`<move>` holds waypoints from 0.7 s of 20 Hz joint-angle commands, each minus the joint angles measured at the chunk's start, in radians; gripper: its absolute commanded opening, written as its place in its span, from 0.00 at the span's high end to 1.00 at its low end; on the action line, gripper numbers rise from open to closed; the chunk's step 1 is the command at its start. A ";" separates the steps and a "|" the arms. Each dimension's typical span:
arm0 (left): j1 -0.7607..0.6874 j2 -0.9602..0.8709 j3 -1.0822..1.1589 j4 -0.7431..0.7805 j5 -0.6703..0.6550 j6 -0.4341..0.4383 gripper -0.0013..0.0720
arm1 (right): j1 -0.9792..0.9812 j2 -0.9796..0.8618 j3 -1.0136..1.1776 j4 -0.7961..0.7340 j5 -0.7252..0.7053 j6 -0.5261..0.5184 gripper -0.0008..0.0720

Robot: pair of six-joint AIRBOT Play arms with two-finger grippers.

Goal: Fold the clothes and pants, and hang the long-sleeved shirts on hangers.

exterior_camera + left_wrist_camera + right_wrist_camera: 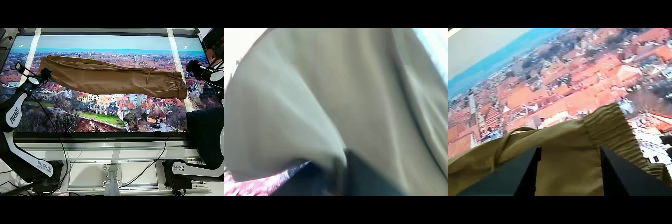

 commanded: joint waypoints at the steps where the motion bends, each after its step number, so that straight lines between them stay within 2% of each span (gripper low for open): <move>1: -0.021 -0.010 0.051 0.038 0.031 0.001 0.96 | 0.029 0.039 0.000 0.000 0.008 -0.014 0.44; 2: -0.021 -0.002 0.054 0.042 0.029 0.001 0.96 | 0.035 0.051 0.000 0.000 0.013 -0.015 0.44; 3: -0.020 0.013 0.055 0.058 0.022 0.002 0.96 | 0.047 0.066 0.000 0.000 0.020 -0.015 0.49; 5: -0.021 0.056 0.055 0.140 0.009 0.001 0.96 | 0.084 0.085 0.008 -0.003 0.029 -0.019 0.66; 6: -0.022 0.085 0.055 0.177 -0.001 0.001 0.96 | 0.107 0.087 0.019 -0.003 0.027 -0.029 0.78; 7: -0.025 0.116 0.055 0.207 -0.008 0.001 0.96 | 0.138 0.087 0.032 -0.003 0.018 -0.041 0.94; 10: -0.025 0.191 0.055 0.225 -0.053 0.002 0.96 | 0.241 0.079 0.051 -0.003 -0.077 -0.040 0.94; 14: -0.029 0.267 0.055 0.289 -0.145 0.039 0.96 | 0.365 -0.012 0.129 0.004 -0.084 -0.011 0.94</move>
